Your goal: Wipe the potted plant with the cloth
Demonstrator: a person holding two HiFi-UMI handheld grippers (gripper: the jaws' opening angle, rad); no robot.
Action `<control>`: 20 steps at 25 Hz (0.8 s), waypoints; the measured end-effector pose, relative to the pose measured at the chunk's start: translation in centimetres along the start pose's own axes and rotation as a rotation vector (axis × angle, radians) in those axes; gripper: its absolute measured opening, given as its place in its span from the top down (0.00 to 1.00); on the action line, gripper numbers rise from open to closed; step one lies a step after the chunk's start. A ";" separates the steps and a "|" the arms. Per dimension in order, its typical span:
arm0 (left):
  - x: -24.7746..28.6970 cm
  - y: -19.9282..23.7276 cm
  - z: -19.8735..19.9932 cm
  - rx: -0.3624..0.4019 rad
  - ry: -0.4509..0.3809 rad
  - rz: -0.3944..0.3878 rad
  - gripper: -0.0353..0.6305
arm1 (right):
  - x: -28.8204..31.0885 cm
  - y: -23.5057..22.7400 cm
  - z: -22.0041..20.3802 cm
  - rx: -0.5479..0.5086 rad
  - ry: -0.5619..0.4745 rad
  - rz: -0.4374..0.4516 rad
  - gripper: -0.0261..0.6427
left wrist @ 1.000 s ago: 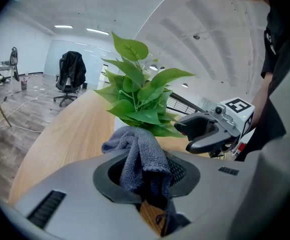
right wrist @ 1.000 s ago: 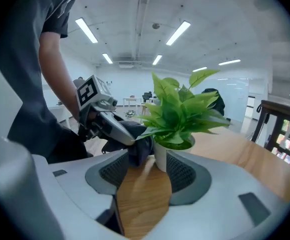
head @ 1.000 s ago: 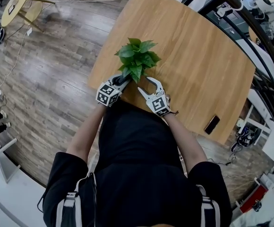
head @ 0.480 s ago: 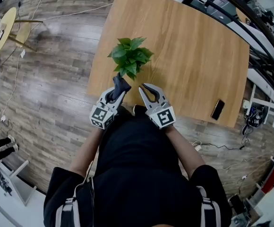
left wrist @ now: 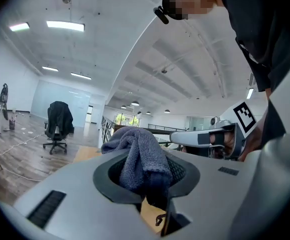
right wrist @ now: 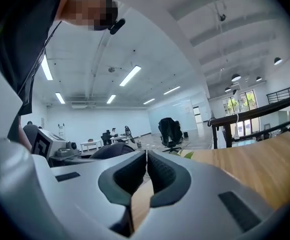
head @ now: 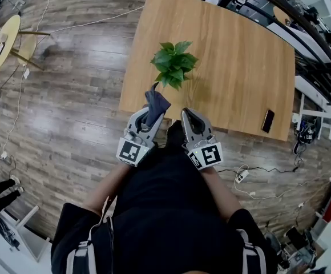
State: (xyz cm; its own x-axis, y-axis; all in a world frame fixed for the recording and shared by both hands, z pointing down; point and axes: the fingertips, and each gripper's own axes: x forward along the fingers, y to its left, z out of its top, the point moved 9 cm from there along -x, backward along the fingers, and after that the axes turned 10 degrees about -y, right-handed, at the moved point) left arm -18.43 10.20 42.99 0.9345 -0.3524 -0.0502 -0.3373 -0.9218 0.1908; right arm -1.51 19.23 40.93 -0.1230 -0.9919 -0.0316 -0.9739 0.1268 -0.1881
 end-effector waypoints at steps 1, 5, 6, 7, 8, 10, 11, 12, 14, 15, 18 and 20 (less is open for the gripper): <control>-0.4 0.0 0.3 -0.001 0.001 -0.005 0.78 | -0.1 0.7 0.1 -0.017 0.003 -0.013 0.93; -1.5 -0.2 1.2 -0.005 -0.004 -0.026 0.78 | -0.5 3.1 1.0 -0.090 -0.017 -0.055 0.93; -1.8 -0.2 1.5 -0.002 -0.009 -0.027 0.78 | -0.6 3.6 1.2 -0.104 -0.027 -0.060 0.93; -2.0 -0.4 1.8 0.000 -0.015 -0.028 0.78 | -0.7 4.2 1.5 -0.118 -0.037 -0.063 0.93; -2.3 -0.5 2.1 0.004 -0.021 -0.029 0.78 | -0.8 4.7 1.7 -0.129 -0.048 -0.064 0.93; -2.8 -0.7 2.6 0.013 -0.031 -0.036 0.78 | -0.9 5.7 2.2 -0.147 -0.069 -0.064 0.93; -3.0 -0.7 2.8 0.020 -0.036 -0.039 0.78 | -0.9 6.1 2.4 -0.156 -0.081 -0.062 0.93; -3.3 -0.7 3.0 0.028 -0.043 -0.043 0.78 | -0.9 6.5 2.5 -0.166 -0.092 -0.059 0.93; -3.6 -0.7 3.3 0.043 -0.054 -0.044 0.78 | -1.0 7.1 2.6 -0.181 -0.107 -0.054 0.93; -3.8 -0.7 3.4 0.051 -0.056 -0.043 0.78 | -1.0 7.2 2.7 -0.182 -0.114 -0.055 0.93; -4.4 -0.8 3.6 0.067 -0.062 -0.037 0.78 | -1.0 7.7 3.1 -0.181 -0.132 -0.059 0.93; -4.6 -0.8 3.7 0.061 -0.068 -0.027 0.78 | -1.1 7.8 3.4 -0.193 -0.135 -0.062 0.93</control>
State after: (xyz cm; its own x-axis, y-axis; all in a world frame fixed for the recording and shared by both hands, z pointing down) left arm -22.88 11.94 39.43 0.9343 -0.3352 -0.1214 -0.3201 -0.9386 0.1286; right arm -8.30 21.32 36.20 -0.0482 -0.9860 -0.1595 -0.9988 0.0494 -0.0034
